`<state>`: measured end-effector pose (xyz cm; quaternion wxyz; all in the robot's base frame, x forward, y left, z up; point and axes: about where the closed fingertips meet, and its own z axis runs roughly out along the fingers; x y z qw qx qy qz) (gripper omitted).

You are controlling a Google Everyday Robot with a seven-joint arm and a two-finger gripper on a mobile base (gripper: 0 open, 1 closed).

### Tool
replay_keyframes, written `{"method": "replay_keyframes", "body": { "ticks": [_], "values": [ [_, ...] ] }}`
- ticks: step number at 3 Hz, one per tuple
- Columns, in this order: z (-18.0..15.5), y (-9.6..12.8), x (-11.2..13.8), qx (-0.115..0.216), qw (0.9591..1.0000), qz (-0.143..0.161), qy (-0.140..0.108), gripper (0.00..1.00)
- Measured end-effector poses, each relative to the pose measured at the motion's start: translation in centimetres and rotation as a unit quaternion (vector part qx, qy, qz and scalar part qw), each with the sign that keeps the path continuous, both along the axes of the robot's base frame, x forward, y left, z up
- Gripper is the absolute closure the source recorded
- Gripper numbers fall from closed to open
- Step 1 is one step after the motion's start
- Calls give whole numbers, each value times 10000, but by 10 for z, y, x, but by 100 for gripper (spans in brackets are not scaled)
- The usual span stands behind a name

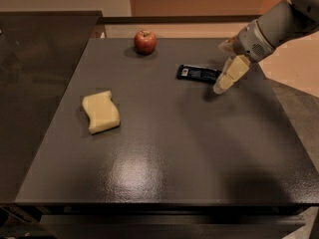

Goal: Move rxbar blueberry near sponge

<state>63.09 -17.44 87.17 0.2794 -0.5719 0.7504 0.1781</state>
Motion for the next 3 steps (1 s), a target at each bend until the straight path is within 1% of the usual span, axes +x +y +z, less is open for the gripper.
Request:
{"method": "replay_keyframes", "body": {
  "ticks": [1, 2, 3],
  "values": [
    [-16, 4, 11, 179, 9998, 83, 75, 0],
    [-31, 16, 24, 387, 9989, 249, 67, 0],
    [-36, 18, 25, 374, 9989, 257, 112, 0]
  ]
}}
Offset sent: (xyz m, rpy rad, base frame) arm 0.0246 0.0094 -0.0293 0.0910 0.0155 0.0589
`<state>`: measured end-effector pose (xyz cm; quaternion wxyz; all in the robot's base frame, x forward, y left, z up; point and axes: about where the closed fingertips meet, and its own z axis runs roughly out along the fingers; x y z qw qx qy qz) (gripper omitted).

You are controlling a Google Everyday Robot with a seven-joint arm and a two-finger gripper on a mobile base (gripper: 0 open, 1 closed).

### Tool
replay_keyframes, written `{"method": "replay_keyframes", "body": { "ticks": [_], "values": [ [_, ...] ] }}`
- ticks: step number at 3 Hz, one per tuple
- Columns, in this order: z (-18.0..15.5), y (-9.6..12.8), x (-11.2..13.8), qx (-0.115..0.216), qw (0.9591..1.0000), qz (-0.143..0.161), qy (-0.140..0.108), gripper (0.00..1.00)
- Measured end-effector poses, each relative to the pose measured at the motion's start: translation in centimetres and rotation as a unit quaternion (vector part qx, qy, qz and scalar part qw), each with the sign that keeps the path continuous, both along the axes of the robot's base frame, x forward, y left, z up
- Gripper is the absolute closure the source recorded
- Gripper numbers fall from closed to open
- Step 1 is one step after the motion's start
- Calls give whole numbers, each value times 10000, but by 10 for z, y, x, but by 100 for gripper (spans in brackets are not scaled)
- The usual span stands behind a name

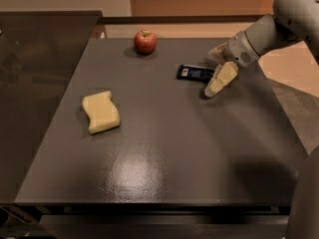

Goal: Move rxbar blueberry near sponge

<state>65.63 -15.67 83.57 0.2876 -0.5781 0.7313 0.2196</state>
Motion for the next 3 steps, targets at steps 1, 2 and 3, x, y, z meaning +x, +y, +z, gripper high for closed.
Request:
{"method": "replay_keyframes", "body": {
  "ticks": [1, 2, 3],
  "values": [
    [-6, 2, 2, -20, 10000, 19, 62, 17],
    [-10, 3, 3, -22, 9999, 49, 117, 41],
    [-9, 3, 4, 22, 9999, 60, 110, 64]
  ]
}}
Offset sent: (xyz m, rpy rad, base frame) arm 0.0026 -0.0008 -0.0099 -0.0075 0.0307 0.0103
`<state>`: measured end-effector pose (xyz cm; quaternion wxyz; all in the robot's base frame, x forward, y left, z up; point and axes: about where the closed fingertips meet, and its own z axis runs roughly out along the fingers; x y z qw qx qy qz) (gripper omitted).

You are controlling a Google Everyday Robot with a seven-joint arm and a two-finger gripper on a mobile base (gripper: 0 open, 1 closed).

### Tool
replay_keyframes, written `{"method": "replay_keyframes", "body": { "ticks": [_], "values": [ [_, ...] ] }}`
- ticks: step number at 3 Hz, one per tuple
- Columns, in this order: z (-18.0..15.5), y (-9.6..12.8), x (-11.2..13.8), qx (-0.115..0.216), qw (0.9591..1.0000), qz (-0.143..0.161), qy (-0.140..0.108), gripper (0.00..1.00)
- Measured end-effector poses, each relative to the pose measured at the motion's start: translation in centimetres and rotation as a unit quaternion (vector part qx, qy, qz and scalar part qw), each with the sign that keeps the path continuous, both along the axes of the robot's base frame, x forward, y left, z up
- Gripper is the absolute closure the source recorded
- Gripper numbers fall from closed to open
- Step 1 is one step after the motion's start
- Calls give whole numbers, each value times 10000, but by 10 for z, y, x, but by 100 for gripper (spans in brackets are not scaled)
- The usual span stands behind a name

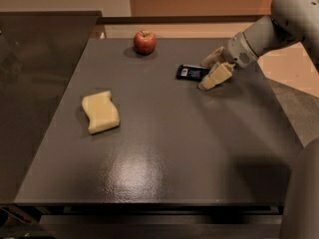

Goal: Move rxbar blueberry near sponge

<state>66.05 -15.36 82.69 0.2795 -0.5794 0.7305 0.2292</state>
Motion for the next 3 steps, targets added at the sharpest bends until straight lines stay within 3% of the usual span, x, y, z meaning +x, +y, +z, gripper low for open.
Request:
{"method": "replay_keyframes", "body": {
  "ticks": [1, 2, 3],
  "values": [
    [2, 0, 0, 37, 10000, 0, -6, 87],
    [3, 0, 0, 37, 10000, 0, -7, 100],
    [19, 3, -10, 238, 9996, 6, -134, 100]
  ]
}}
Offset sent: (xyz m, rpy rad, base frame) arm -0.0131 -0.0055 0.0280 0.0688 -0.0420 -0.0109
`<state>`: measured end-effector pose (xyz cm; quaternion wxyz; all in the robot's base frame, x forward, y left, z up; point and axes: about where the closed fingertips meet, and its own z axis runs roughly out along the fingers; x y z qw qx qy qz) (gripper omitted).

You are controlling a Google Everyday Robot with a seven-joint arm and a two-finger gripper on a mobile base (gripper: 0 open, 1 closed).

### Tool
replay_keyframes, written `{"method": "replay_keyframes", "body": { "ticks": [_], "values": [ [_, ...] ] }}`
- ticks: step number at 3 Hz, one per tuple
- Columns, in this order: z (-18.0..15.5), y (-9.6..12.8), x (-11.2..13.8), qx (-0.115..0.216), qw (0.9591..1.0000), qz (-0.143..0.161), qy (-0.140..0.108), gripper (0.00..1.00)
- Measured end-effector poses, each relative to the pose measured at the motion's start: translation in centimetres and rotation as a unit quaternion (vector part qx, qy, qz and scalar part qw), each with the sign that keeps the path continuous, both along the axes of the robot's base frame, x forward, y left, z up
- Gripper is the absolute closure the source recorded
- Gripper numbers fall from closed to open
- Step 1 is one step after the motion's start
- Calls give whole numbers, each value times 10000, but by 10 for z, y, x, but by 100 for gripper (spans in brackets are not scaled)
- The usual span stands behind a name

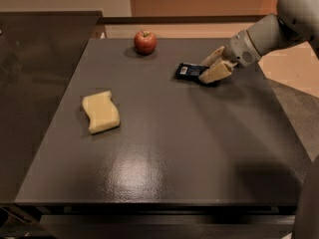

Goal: Move rxbar blueberry near sponge

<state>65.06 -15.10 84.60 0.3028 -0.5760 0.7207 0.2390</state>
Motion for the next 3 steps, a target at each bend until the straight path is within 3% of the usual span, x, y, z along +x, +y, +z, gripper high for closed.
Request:
{"method": "replay_keyframes", "body": {
  "ticks": [2, 3],
  "values": [
    [31, 16, -31, 287, 9993, 161, -191, 100],
    [35, 37, -50, 270, 9985, 440, -177, 100]
  ]
}}
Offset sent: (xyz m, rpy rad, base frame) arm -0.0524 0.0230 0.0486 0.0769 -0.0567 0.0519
